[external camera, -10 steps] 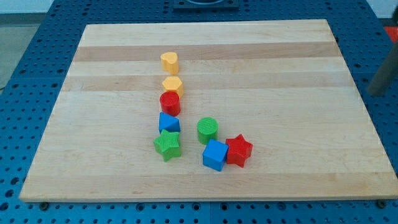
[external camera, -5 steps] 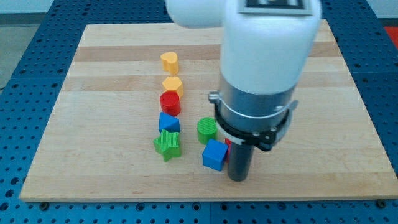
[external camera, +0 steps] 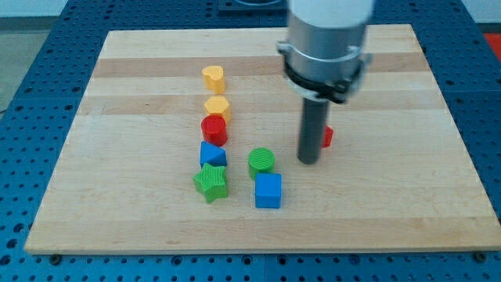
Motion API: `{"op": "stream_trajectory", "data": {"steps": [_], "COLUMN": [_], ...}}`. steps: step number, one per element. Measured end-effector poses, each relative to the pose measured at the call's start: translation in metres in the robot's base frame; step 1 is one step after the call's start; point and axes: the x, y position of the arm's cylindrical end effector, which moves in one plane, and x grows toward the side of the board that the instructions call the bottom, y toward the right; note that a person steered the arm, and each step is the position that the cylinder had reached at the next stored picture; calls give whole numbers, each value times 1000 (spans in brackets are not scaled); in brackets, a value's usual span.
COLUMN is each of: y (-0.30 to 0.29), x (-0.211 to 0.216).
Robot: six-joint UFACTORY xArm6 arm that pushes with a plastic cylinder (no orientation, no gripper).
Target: Slide the red star towards the top center
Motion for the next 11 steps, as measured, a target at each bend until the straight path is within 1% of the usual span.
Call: {"op": "stream_trajectory", "data": {"steps": [1, 2, 3, 4, 5, 6, 8, 11], "y": [48, 15, -20, -32, -30, -52, -53, -42], "x": [7, -28, -43, -53, -38, -38, -97, -139]}}
